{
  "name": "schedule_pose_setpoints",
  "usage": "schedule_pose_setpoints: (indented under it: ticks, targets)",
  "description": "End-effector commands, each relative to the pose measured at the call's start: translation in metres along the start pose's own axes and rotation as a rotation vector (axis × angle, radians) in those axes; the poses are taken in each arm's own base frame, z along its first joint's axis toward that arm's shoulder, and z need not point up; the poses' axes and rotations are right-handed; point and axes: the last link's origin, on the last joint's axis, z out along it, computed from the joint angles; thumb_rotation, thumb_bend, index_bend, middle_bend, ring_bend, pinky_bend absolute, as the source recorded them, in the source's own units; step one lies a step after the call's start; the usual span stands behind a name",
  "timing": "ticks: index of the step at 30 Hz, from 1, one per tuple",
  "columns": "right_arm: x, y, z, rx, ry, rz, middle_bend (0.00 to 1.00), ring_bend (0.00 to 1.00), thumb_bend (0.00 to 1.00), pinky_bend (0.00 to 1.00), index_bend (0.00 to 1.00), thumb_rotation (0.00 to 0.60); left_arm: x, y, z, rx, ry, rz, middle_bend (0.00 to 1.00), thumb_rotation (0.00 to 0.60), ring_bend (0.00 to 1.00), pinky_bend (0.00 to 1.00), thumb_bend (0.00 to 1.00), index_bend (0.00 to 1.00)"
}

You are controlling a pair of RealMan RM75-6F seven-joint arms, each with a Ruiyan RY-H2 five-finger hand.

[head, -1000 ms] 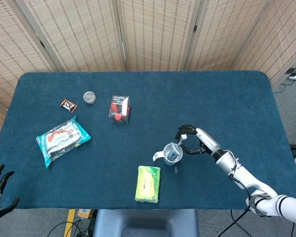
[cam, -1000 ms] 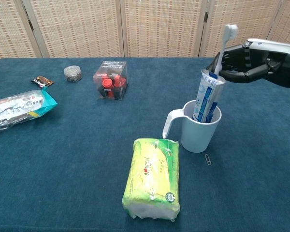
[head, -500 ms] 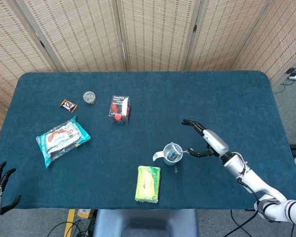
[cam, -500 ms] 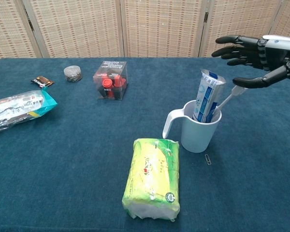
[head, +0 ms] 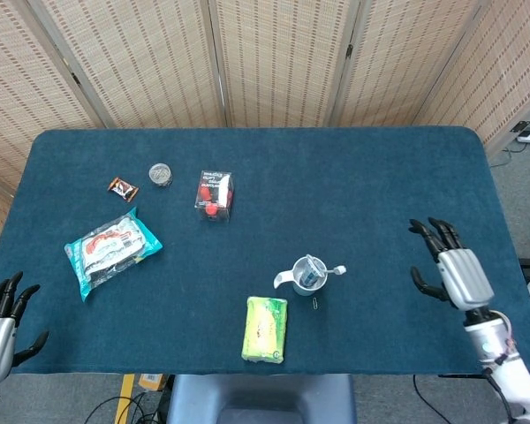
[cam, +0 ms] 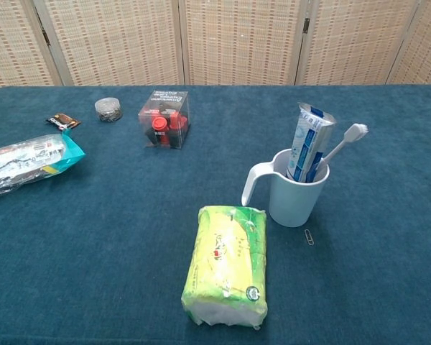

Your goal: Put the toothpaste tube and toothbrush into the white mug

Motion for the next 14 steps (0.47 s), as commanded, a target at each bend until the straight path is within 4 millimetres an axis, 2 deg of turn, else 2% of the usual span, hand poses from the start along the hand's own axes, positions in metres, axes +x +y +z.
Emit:
schedule_pose_setpoints:
  ticks: [1,8,14]
  targets:
    - [0.015,0.016,-0.039,-0.098,-0.003,-0.027,0.19,0.03,0.4,0.0,0.04,0.6,-0.001,0.006,0.004,-0.017,0.008,-0.007,0.04,0.6,0.04,0.13,0.31,0.19]
    - [0.022,0.029,-0.075,-0.121,0.015,-0.05,0.17,0.03,0.4,0.0,0.04,0.6,0.001,0.017,0.007,-0.043,0.027,-0.016,0.04,0.6,0.04,0.13,0.31,0.19]
    - [0.015,0.032,-0.092,-0.111,0.07,-0.066,0.17,0.03,0.4,0.0,0.04,0.6,0.002,0.019,0.007,-0.044,0.025,-0.018,0.04,0.6,0.04,0.13,0.31,0.19]
